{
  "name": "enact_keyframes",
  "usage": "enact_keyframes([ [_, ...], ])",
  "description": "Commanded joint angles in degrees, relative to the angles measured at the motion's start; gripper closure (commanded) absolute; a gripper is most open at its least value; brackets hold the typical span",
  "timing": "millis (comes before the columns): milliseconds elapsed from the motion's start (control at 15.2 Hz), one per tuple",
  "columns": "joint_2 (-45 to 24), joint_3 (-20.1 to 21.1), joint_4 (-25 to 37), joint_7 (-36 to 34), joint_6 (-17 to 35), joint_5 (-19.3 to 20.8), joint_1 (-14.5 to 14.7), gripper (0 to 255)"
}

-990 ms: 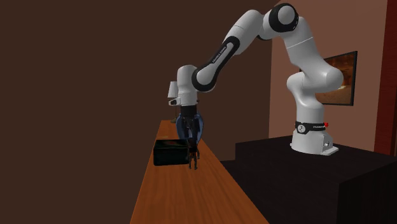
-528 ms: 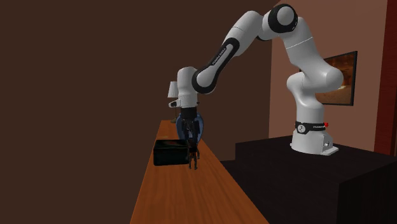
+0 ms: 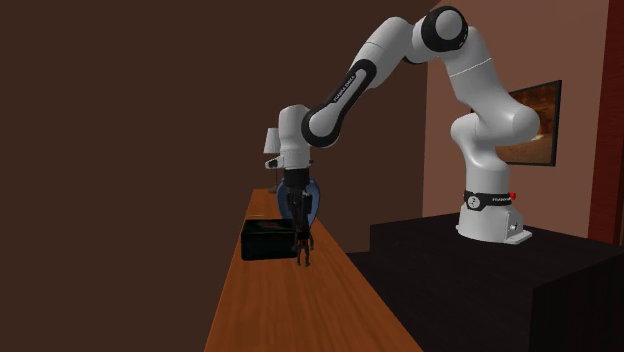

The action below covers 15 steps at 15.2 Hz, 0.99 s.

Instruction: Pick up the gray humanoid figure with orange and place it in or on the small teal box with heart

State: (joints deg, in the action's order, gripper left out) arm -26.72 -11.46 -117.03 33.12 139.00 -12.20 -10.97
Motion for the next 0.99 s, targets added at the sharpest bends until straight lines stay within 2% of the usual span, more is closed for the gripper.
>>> enact_keyframes([
  [0, 0.0, 0.0, 0.0, 0.0, 0.0, 0.0, 0.0, 255],
  [924, 6.83, -1.42, 0.46, -1.97, -7.09, 2.59, 0.99, 255],
])
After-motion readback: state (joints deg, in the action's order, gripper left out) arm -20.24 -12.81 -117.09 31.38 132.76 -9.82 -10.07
